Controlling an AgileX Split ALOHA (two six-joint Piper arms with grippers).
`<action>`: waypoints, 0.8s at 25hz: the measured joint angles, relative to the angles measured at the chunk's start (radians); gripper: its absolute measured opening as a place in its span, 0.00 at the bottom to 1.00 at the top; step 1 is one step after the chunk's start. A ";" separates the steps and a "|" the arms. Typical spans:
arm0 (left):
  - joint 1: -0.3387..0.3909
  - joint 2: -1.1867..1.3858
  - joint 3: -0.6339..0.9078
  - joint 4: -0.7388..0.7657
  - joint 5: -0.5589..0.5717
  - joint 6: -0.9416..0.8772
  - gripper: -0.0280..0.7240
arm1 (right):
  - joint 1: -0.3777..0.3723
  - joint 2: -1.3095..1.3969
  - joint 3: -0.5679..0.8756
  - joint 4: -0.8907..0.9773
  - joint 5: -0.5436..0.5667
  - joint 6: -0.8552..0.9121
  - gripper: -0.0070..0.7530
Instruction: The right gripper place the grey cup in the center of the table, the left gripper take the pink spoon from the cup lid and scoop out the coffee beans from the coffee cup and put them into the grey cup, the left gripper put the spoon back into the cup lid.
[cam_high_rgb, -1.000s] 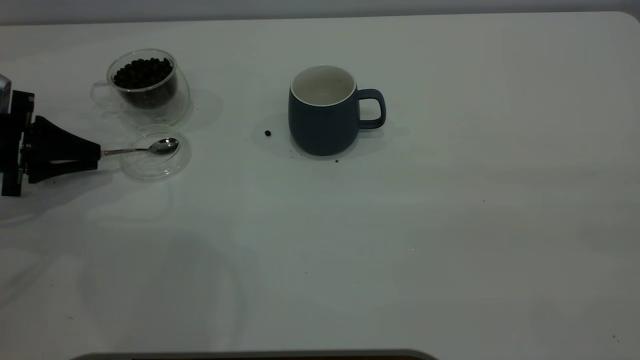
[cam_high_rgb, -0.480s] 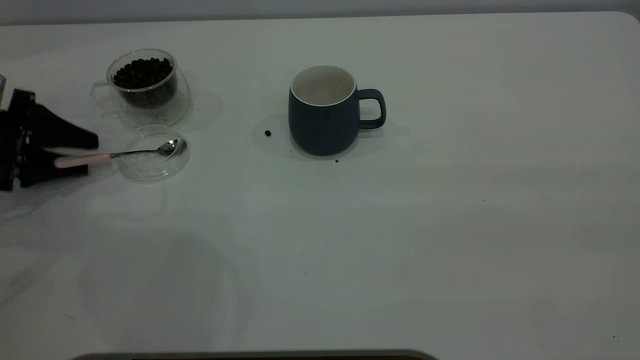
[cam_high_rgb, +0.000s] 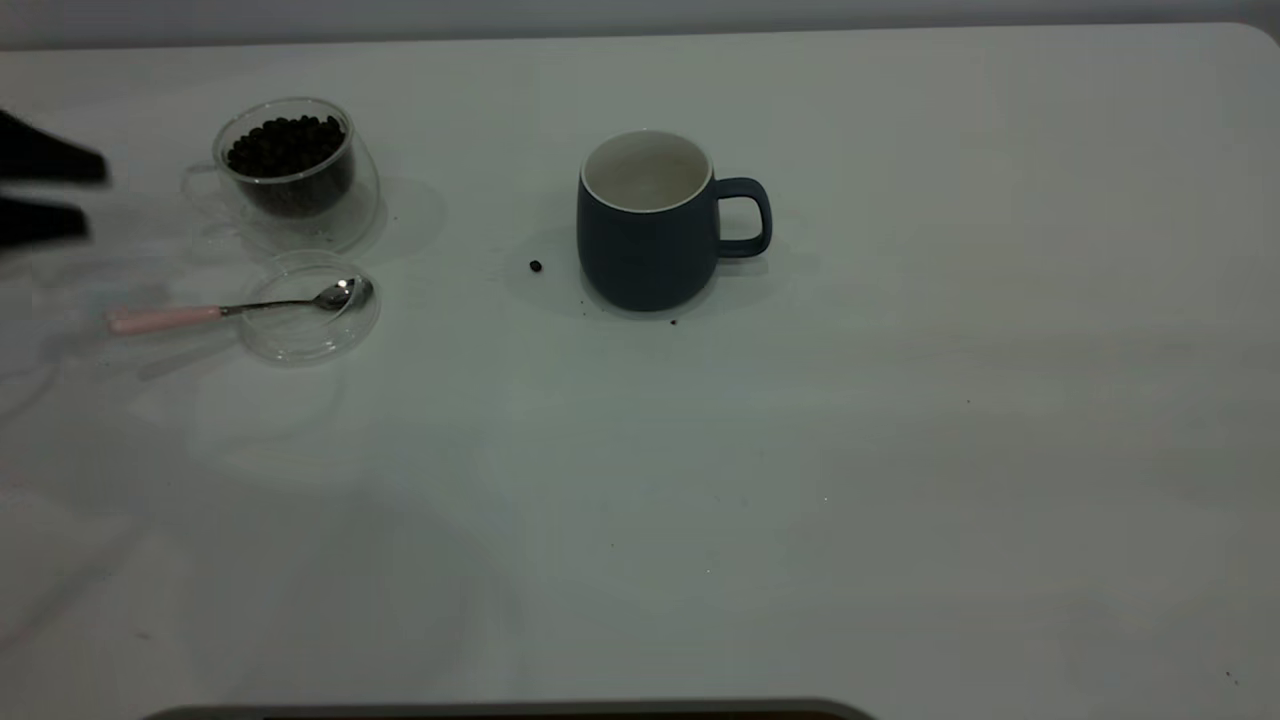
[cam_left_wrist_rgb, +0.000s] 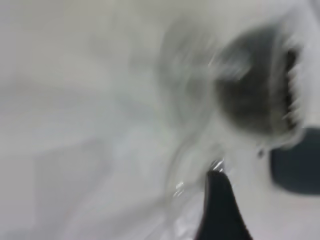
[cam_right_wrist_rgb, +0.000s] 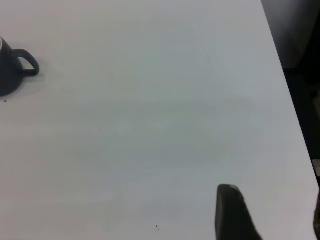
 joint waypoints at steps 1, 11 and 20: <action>0.007 -0.041 0.000 0.002 0.010 -0.012 0.76 | 0.000 0.000 0.000 0.000 0.000 0.000 0.56; -0.024 -0.621 0.009 0.402 0.135 -0.437 0.69 | 0.000 0.000 0.000 0.000 0.000 0.000 0.56; -0.194 -1.069 0.185 0.906 0.181 -0.864 0.68 | 0.000 0.000 0.000 0.000 0.000 0.000 0.56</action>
